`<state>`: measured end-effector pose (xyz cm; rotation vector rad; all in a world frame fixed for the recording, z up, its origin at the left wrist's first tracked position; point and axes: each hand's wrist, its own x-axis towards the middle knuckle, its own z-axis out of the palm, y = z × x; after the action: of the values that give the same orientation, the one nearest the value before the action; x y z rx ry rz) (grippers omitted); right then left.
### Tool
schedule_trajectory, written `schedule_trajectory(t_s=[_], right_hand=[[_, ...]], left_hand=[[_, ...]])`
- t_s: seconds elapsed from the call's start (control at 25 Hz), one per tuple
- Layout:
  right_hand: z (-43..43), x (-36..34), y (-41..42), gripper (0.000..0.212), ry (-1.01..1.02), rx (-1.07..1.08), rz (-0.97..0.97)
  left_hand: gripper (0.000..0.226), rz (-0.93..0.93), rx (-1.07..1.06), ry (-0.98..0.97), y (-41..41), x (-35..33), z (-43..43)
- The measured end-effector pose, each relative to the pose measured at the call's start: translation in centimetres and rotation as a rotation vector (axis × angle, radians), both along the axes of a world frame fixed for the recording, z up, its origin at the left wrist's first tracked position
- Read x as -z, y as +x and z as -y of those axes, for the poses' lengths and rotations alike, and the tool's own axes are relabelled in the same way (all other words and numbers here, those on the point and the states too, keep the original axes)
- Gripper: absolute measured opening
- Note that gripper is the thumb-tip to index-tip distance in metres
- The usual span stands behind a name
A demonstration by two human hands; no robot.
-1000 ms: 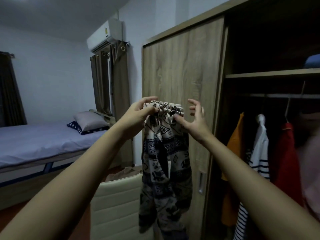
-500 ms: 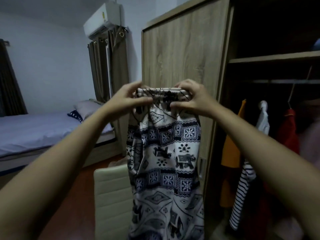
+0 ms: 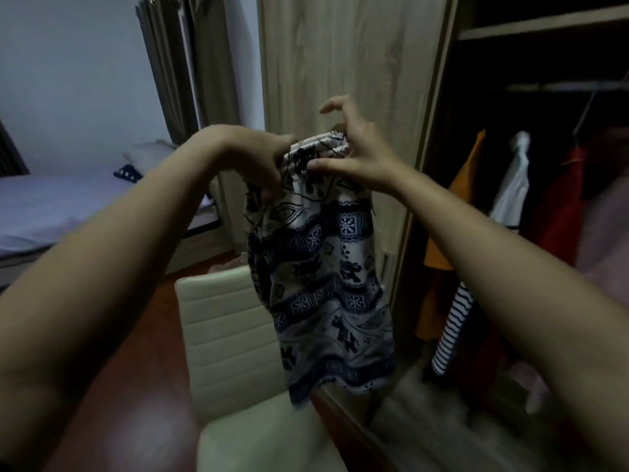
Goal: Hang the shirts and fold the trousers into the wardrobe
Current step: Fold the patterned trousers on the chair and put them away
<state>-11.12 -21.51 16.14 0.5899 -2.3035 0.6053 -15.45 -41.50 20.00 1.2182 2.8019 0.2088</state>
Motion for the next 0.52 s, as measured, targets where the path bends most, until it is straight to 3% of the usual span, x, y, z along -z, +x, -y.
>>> schedule_trajectory(t_s=[0.12,0.2,0.4,0.52], right_hand=[[-0.9,1.4,-0.3,0.067,-0.074,-0.024,-0.021],[-2.5,2.6,-0.3,0.065,-0.093,-0.046,0.041],[-3.9,4.8,-0.6,0.071,-0.217,-0.108,0.269],[-2.5,5.9,-1.9,0.066,-0.322,-0.060,0.233]], left_hand=[[0.055,0.130,0.059,0.250,-0.3,2.5,-1.6],[0.056,0.073,0.081,0.259,-0.4,3.2,-2.4],[0.045,-0.273,0.087,-0.107,-1.7,2.6,-3.3],[0.025,-0.422,0.010,-0.228,-1.5,2.3,-4.6]])
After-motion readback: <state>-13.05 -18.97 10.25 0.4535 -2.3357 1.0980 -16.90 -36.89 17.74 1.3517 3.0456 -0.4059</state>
